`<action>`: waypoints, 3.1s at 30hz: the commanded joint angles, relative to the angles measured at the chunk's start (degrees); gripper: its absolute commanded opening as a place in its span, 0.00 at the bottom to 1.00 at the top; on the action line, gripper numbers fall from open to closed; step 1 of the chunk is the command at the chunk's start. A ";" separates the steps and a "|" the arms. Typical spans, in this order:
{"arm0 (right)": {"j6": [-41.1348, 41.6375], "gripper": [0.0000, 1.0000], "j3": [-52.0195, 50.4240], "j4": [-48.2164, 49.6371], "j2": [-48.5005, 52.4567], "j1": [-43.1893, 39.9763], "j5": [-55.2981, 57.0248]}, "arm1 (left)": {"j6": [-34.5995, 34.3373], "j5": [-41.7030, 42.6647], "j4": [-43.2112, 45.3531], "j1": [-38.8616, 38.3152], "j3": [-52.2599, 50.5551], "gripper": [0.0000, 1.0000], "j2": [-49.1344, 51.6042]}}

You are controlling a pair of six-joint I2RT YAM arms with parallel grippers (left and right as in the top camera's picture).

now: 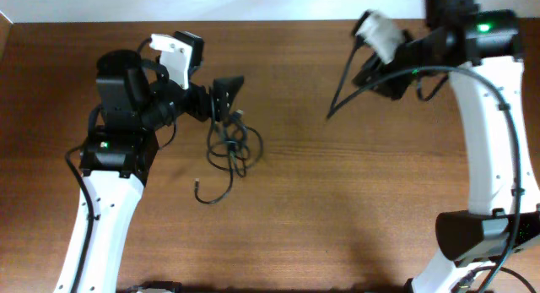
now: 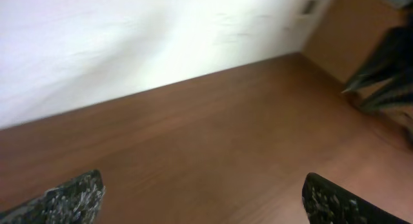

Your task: Untangle cables

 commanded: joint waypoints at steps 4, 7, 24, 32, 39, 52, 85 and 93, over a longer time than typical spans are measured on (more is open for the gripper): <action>-6.23 0.33 -0.24 -3.06 -0.04 4.39 -2.05 | 9.51 9.33 -0.85 2.86 1.11 0.99 0.24; -11.54 0.28 -2.10 -3.78 -0.04 4.42 -7.26 | 14.43 8.31 -1.53 3.54 1.11 0.99 0.24; -43.69 0.36 -18.91 2.84 0.22 9.46 -36.79 | 14.27 36.81 16.65 2.58 1.11 0.99 0.17; -43.63 0.38 -18.91 4.66 0.26 16.35 -39.04 | 7.32 40.89 26.08 2.21 1.11 0.99 0.20; -41.51 0.86 -18.91 8.61 0.26 20.48 -38.14 | 5.29 40.35 26.12 2.19 1.11 0.99 0.20; -33.73 0.86 -18.91 16.55 0.26 20.06 -36.85 | -18.62 20.83 35.82 2.19 1.11 0.94 0.20; -9.11 0.04 -18.91 34.86 0.24 8.98 -35.74 | -16.31 16.70 29.31 -2.27 1.11 0.99 0.20; -1.70 0.04 -18.69 41.27 -0.66 3.96 -42.95 | 0.15 22.03 5.68 -2.34 1.11 0.99 0.55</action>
